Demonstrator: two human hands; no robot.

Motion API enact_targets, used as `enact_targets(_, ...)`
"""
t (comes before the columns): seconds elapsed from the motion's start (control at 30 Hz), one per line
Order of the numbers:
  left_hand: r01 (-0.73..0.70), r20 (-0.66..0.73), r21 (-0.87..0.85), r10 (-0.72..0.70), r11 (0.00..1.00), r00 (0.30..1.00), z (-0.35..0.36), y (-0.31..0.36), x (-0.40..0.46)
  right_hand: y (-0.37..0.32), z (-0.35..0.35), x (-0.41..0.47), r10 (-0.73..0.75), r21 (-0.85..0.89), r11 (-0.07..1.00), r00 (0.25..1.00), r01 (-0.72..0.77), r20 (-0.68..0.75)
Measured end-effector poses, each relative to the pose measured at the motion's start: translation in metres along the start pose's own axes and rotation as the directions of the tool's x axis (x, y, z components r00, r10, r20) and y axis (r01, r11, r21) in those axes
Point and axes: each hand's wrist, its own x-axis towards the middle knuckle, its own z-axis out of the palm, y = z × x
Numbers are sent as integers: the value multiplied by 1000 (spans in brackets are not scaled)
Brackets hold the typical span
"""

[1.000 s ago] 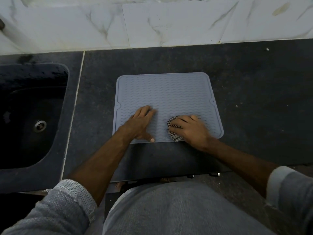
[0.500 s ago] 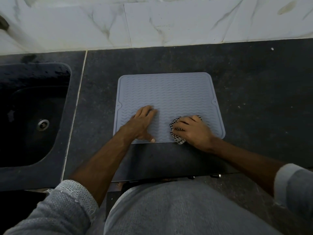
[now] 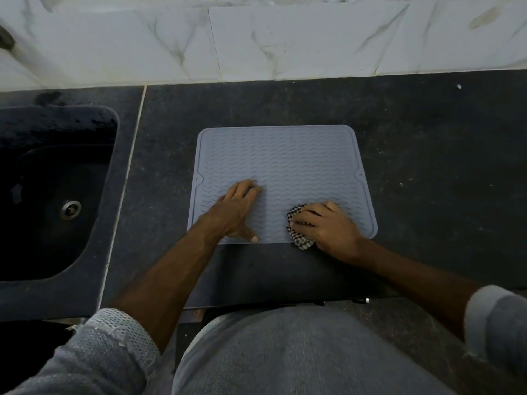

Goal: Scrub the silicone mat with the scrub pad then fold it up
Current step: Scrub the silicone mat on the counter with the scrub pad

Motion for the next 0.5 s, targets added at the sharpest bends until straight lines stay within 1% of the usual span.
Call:
enact_targets(0.1, 2, 6, 17, -2, 1000, 1000, 0, 3, 0, -3, 3, 2, 57, 29, 998, 998, -58, 16)
enact_targets(0.23, 6, 12, -4, -6, 1000, 1000, -3, 11, -1, -1, 3, 6, 131, 127, 984, 991, -125, -38)
enact_targets(0.37, 6, -10, -51, -7, 999, 1000, -4, 28, 2, 4, 0, 18, 169, 188, 971, 982, -150, -89)
enact_targets(0.43, -2, -22, -51, 1, 999, 1000, -4, 34, 7, 7, -5, 33, 177, 181, 970, 982, -163, -62)
enact_targets(0.5, -10, -28, -39, 9, 999, 1000, -2, 35, 11, 8, -8, 51, 172, 161, 972, 985, -171, 8)
